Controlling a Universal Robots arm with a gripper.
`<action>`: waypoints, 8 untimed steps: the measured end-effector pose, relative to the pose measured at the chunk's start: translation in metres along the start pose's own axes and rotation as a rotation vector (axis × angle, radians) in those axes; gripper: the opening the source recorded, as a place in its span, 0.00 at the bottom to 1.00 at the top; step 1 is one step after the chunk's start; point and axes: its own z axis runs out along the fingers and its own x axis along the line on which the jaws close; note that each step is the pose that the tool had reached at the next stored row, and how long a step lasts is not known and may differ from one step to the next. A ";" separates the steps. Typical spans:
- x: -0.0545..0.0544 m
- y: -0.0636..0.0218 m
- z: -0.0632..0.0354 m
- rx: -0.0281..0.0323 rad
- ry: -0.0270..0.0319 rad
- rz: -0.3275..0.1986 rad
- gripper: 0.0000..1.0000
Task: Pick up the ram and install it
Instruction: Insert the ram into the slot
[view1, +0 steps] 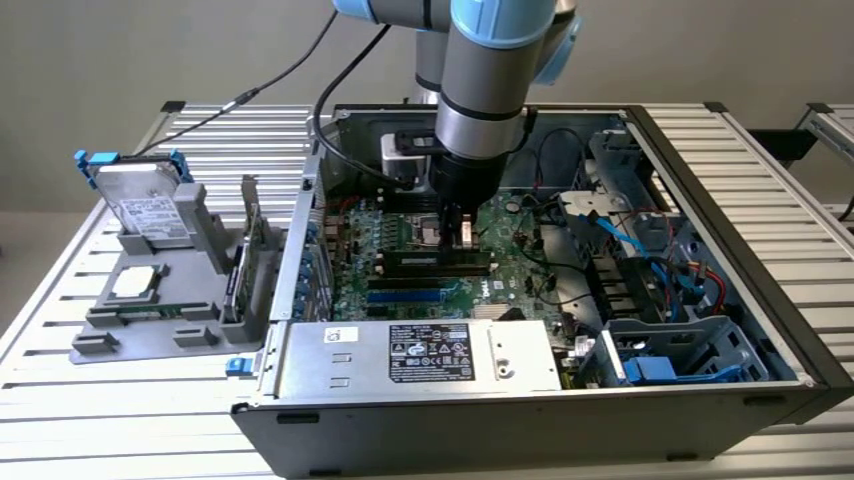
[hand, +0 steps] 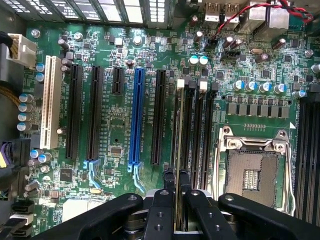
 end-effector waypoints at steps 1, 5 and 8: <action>0.000 -0.0001 0.0002 0.0000 0.0000 0.000 0.14; -0.001 -0.0004 0.0017 -0.0012 0.0005 0.000 0.14; -0.001 -0.0003 0.0019 -0.0033 0.0008 0.000 0.14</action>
